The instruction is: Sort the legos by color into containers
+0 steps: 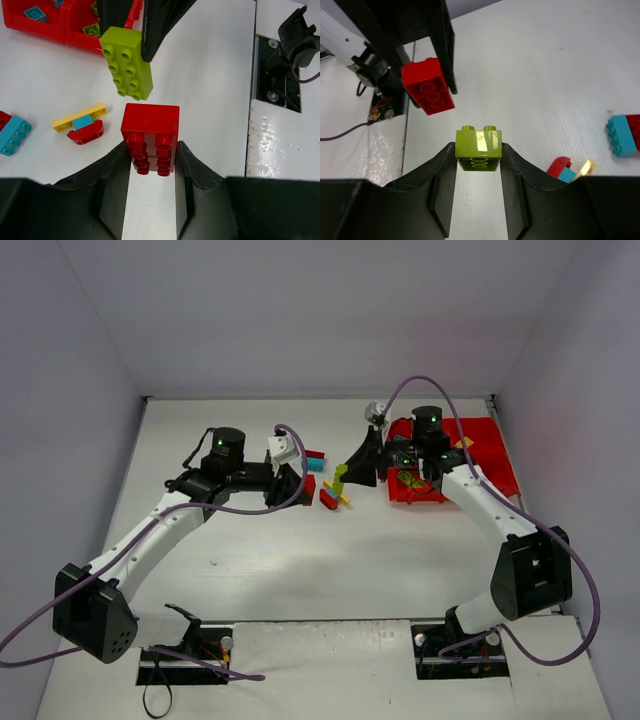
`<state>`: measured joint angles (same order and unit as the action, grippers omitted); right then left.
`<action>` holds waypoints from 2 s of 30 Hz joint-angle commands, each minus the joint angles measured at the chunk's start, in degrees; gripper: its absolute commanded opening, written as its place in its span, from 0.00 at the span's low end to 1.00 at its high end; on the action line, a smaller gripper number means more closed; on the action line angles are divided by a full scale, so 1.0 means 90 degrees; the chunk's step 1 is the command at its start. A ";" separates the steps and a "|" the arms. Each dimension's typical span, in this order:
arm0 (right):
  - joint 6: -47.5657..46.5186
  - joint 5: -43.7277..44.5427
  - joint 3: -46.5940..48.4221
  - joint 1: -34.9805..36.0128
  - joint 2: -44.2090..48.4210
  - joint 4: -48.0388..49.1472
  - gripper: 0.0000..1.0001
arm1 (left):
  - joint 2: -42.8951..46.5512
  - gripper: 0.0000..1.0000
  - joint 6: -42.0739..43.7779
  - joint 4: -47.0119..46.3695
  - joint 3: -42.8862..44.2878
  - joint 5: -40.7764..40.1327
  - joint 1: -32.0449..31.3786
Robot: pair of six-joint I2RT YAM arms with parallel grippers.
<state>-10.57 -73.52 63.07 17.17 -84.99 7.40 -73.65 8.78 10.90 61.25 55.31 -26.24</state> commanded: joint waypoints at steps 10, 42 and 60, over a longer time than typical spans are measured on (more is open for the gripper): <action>0.0774 0.4299 0.0141 -0.0423 0.0635 -0.0196 0.00 | 0.0204 0.00 -0.0252 -0.0303 0.0215 -0.1173 0.0025; 0.1848 0.8344 0.0072 -0.1165 0.0196 -0.1252 0.00 | 0.0136 0.00 -0.0213 0.0235 0.0440 -0.2571 0.0015; 0.1916 0.8442 0.0063 -0.1273 -0.0302 -0.1213 0.14 | 0.0136 0.00 -0.0184 0.0215 0.0430 -0.2640 0.0025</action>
<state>6.02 0.89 62.94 6.09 -88.05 -5.54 -73.67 6.02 14.74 61.39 31.44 -26.24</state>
